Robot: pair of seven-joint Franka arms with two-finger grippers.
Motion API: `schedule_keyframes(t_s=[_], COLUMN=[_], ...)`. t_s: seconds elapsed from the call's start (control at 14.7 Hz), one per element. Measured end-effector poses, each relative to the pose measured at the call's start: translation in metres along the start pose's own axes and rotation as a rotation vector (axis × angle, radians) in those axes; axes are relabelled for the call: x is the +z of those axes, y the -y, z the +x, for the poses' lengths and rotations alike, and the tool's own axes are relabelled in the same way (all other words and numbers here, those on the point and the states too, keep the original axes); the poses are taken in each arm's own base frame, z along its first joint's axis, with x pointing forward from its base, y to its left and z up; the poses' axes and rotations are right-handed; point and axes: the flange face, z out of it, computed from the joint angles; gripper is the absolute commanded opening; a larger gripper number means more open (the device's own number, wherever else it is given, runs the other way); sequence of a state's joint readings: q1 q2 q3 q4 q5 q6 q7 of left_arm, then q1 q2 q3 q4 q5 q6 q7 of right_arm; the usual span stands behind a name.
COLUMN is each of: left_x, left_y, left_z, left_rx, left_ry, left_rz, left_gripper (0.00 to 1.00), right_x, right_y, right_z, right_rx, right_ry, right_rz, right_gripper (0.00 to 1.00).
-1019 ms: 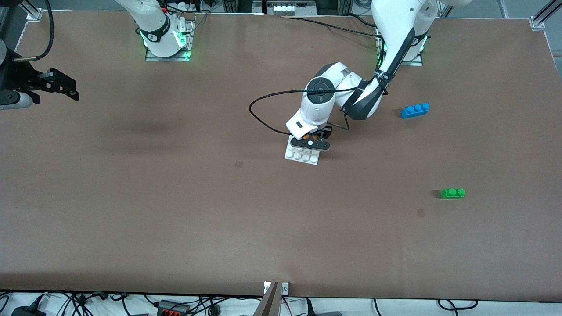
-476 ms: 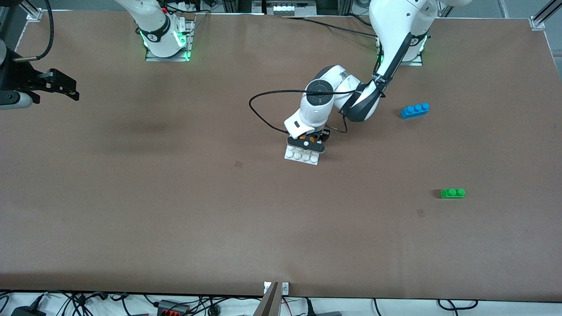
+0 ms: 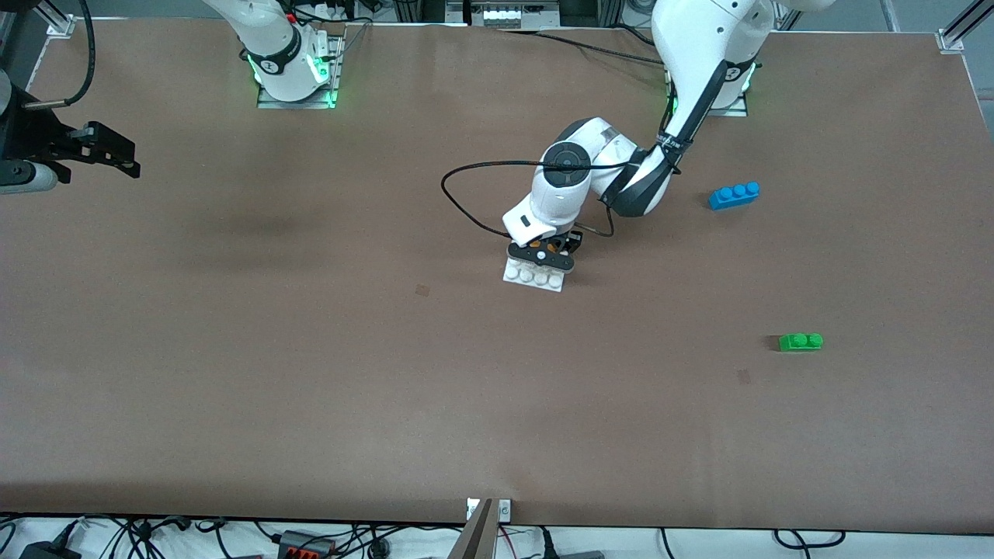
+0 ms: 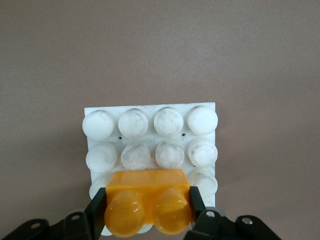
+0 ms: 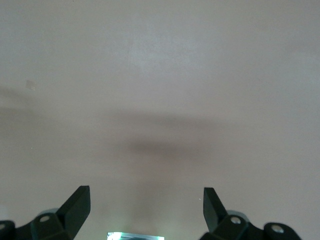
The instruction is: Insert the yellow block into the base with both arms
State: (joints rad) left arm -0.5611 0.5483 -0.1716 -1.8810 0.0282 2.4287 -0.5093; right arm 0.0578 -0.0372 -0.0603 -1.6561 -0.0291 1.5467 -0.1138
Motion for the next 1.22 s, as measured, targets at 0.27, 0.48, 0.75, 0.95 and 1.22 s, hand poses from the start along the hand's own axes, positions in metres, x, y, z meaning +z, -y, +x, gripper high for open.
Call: schedule_keyframes(t_s=[0.27,0.48,0.75,0.95,1.22], left_x=[0.003,0.015,0.018,0.016,-0.033], left_y=[-0.001,0.002,0.003,0.000,0.006], left_z=[-0.003,-0.008,-0.009,-0.009,0.012], left_rx=[0.004,0.003,0.001,-0.025,-0.073], left_ry=[-0.006,-0.019,-0.020,-0.012,0.044], left_rz=[-0.006,-0.016,-0.018,-0.023,-0.008], left_gripper=[0.44,0.44,1.00,1.00,1.00], right_x=[0.000,0.000,0.000,0.000,0.000], right_y=[0.000,-0.001,-0.001,-0.001,-0.001], right_z=[0.000,0.000,0.000,0.000,0.000], right_rx=[0.001,0.001,0.001,0.001,0.001], right_ry=[0.000,0.000,0.000,0.000,0.000], right_rz=[0.000,0.000,0.000,0.000,0.000], right_gripper=[1.00,1.00,1.00,1.00,1.00])
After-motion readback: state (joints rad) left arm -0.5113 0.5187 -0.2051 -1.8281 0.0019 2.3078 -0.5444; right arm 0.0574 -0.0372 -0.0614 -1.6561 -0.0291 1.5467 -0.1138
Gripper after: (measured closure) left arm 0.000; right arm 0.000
